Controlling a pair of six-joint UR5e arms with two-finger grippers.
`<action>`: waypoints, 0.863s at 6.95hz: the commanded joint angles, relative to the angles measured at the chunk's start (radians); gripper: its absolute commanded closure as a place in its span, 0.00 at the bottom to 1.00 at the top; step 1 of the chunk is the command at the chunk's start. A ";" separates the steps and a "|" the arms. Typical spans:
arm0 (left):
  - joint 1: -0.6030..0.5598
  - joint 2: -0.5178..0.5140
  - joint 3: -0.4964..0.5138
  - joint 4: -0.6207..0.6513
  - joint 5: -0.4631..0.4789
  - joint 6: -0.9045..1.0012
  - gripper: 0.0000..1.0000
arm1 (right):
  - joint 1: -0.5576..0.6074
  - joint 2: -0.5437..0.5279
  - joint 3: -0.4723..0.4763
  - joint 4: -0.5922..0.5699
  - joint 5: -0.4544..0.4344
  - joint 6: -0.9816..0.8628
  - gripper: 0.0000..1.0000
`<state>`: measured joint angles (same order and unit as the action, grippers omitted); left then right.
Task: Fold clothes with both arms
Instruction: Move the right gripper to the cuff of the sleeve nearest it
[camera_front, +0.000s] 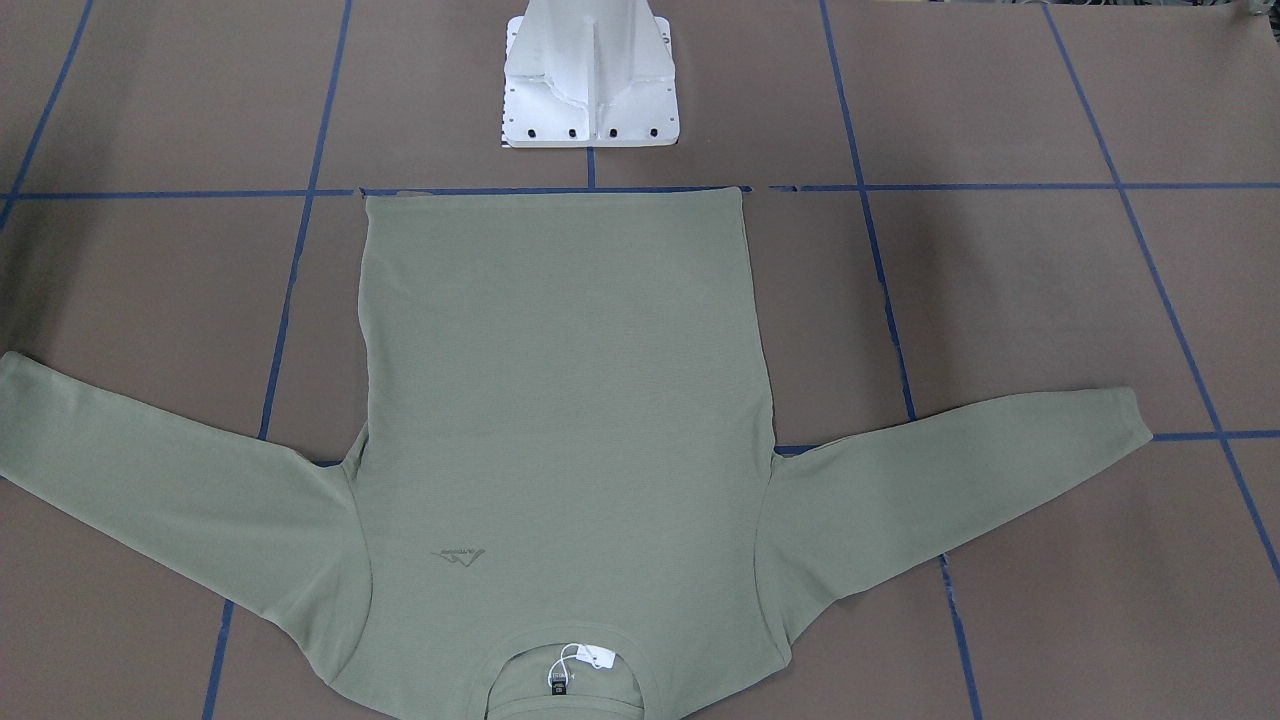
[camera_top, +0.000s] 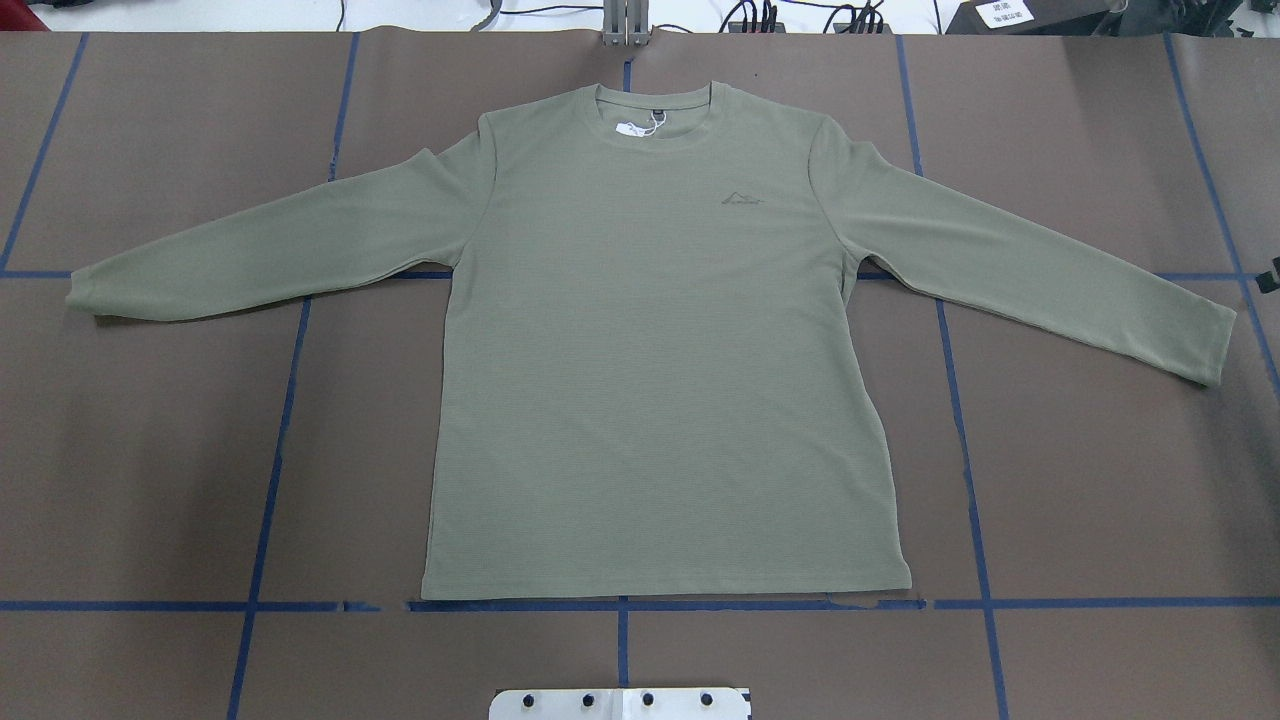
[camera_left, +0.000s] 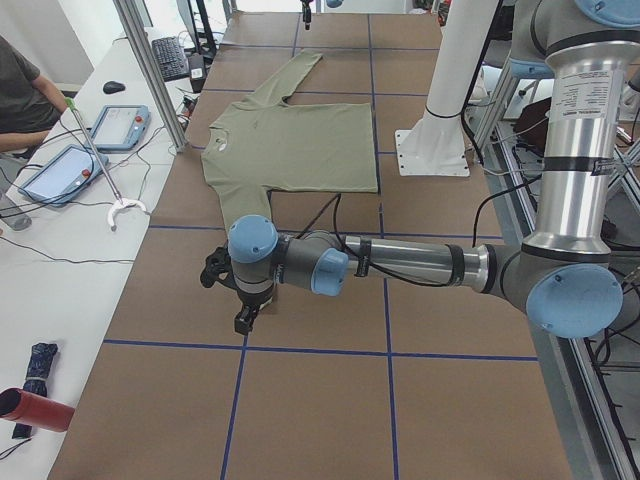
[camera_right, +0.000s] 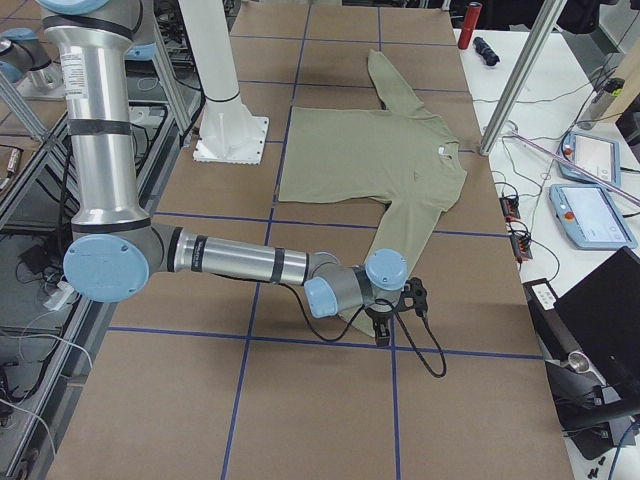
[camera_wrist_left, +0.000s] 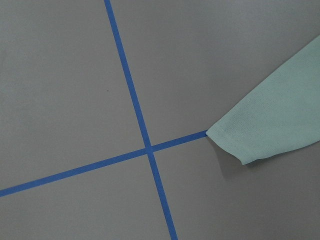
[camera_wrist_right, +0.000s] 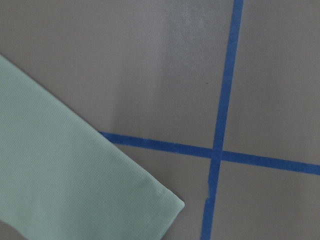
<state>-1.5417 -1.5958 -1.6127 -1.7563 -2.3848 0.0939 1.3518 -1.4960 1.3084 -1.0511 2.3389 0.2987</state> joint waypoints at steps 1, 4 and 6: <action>0.000 0.000 -0.001 -0.002 -0.002 0.001 0.00 | -0.107 0.060 -0.139 0.167 -0.070 0.306 0.05; 0.000 -0.001 -0.004 -0.002 -0.002 0.001 0.00 | -0.109 0.054 -0.146 0.168 -0.064 0.410 0.15; 0.000 -0.001 -0.004 -0.002 -0.002 0.001 0.00 | -0.109 0.045 -0.147 0.168 -0.064 0.410 0.23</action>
<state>-1.5419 -1.5967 -1.6165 -1.7579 -2.3869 0.0951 1.2430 -1.4466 1.1632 -0.8837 2.2749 0.7058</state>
